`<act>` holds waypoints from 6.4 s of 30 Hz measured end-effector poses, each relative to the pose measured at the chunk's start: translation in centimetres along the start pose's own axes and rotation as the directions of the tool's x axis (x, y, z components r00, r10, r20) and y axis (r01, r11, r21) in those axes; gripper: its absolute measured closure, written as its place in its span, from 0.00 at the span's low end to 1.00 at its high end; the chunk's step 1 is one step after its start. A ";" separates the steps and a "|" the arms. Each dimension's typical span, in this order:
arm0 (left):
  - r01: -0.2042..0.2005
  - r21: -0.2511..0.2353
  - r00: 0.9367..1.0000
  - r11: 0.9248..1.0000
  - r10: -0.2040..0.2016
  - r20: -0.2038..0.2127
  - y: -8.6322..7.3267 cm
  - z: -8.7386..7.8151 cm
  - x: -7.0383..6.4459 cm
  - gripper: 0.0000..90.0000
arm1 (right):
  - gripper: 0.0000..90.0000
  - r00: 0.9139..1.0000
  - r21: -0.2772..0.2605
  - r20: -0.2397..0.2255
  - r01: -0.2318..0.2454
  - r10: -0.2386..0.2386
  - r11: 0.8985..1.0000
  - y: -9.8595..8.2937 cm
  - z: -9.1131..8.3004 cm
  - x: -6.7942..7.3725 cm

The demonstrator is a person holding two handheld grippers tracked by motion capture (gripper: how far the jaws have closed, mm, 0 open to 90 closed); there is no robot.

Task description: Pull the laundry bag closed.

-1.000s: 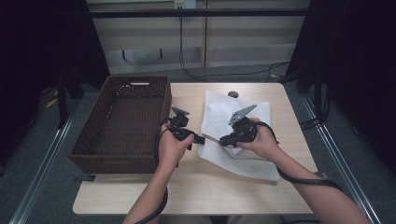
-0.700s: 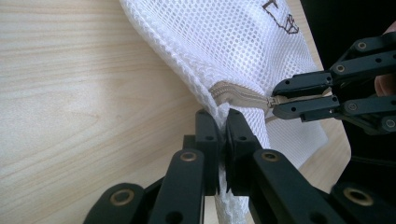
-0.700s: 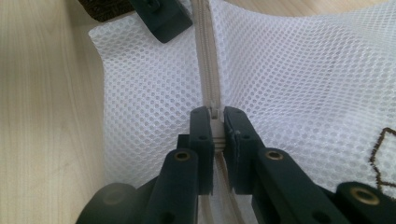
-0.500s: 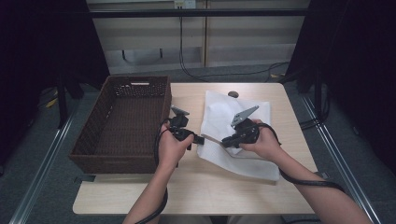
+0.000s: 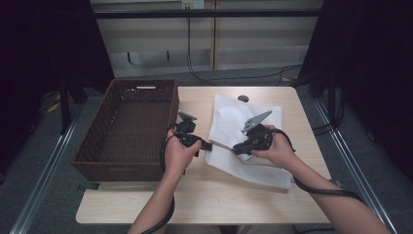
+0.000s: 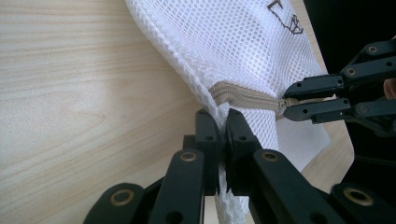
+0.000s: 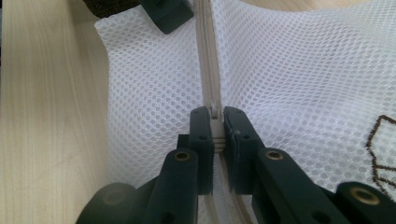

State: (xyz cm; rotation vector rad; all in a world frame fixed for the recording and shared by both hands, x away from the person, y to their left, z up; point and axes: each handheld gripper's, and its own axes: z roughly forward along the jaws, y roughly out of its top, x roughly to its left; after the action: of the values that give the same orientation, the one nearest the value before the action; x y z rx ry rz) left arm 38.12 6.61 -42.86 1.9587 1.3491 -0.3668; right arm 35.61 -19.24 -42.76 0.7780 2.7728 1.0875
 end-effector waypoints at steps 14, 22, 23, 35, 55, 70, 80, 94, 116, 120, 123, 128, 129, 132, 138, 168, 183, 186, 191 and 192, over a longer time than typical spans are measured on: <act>0.006 0.002 1.000 1.000 -0.006 -0.005 0.0 0.1 0.0 0.96 | 0.92 1.000 -0.007 0.000 -0.005 0.005 1.000 -0.3 -0.4 -0.1; 0.006 0.005 1.000 1.000 -0.006 -0.025 -0.1 0.2 0.0 0.96 | 0.92 1.000 0.000 0.006 -0.004 0.004 1.000 -0.6 -0.3 -0.2; 0.003 0.009 1.000 1.000 -0.002 -0.022 -0.1 0.2 0.1 0.96 | 0.92 1.000 0.003 0.007 -0.007 0.007 1.000 -0.6 -0.3 -0.1; 0.003 0.000 1.000 1.000 -0.003 -0.028 -0.1 0.1 0.2 0.96 | 0.92 1.000 0.000 0.005 0.000 0.000 1.000 -0.8 -0.8 -0.2; -0.009 0.003 0.999 1.000 0.010 -0.042 0.0 0.0 0.2 0.96 | 0.92 1.000 0.005 0.006 -0.007 0.007 1.000 -1.2 -1.2 -0.3; -0.002 0.002 0.999 1.000 0.002 -0.054 0.0 -0.2 0.4 0.96 | 0.92 1.000 0.001 0.000 -0.017 0.017 1.000 -1.7 -1.5 -0.3; 0.006 0.000 0.999 1.000 -0.006 -0.053 0.0 -0.2 0.7 0.96 | 0.92 1.000 -0.006 0.003 -0.020 0.020 1.000 -1.8 -1.6 -0.4; 0.019 0.001 0.998 1.000 -0.019 -0.064 -0.1 -0.2 0.9 0.96 | 0.92 1.000 -0.008 0.000 -0.028 0.028 1.000 -2.3 -2.0 -0.6; 0.020 0.009 0.998 1.000 -0.020 -0.061 -0.1 -0.2 0.9 0.96 | 0.92 1.000 -0.016 0.003 -0.029 0.029 0.999 -2.6 -2.5 -0.7; 0.014 0.003 0.998 1.000 -0.014 -0.062 0.0 -0.4 1.2 0.96 | 0.92 0.999 -0.004 0.009 -0.037 0.037 0.999 -2.9 -2.6 -0.7; 0.013 0.002 0.998 1.000 -0.013 -0.064 0.0 -0.4 1.2 0.96 | 0.92 0.999 -0.017 0.003 -0.042 0.042 0.999 -3.0 -2.8 -0.9; 0.020 0.000 0.998 1.000 -0.020 -0.060 0.0 -0.4 1.1 0.96 | 0.92 0.999 -0.018 0.000 -0.044 0.044 0.999 -3.0 -2.9 -0.9; 0.021 -0.002 0.997 1.000 -0.021 -0.068 0.0 -0.5 1.1 0.96 | 0.92 0.999 -0.015 0.003 -0.045 0.045 0.999 -3.0 -2.9 -0.8; 0.027 -0.004 0.998 1.000 -0.028 -0.056 0.0 -0.4 1.2 0.96 | 0.92 0.999 -0.016 0.001 -0.049 0.049 0.999 -3.2 -2.9 -0.9; 0.029 -0.003 0.998 1.000 -0.029 -0.057 0.0 -0.4 1.2 0.96 | 0.92 0.999 -0.017 0.004 -0.048 0.048 0.999 -3.3 -2.8 -0.9; 0.038 0.002 0.997 0.999 -0.038 -0.072 0.0 -0.5 1.2 0.96 | 0.92 0.998 -0.022 0.008 -0.069 0.069 0.997 -4.3 -3.2 -1.0; 0.023 0.006 0.995 1.000 -0.022 -0.093 0.0 -0.7 1.4 0.96 | 0.92 0.997 -0.027 0.015 -0.072 0.072 0.997 -4.9 -3.8 -1.2; 0.034 0.005 0.996 0.999 -0.033 -0.084 0.0 -0.7 1.5 0.96 | 0.92 0.998 -0.022 0.014 -0.068 0.068 0.997 -4.9 -3.8 -1.2; 0.031 0.008 0.995 0.999 -0.030 -0.092 0.0 -0.7 1.6 0.96 | 0.92 0.998 -0.016 0.016 -0.065 0.066 0.998 -4.9 -3.8 -1.2; 0.037 0.006 0.995 0.999 -0.037 -0.089 0.0 -0.7 1.5 0.96 | 0.92 0.998 -0.017 0.015 -0.066 0.066 0.998 -4.9 -3.8 -1.2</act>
State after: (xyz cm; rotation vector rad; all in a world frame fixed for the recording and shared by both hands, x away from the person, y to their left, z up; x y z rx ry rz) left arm 38.62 8.12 -43.31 1.9789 1.4437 -0.3062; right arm 33.68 -25.17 -43.27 0.8781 2.7405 1.1085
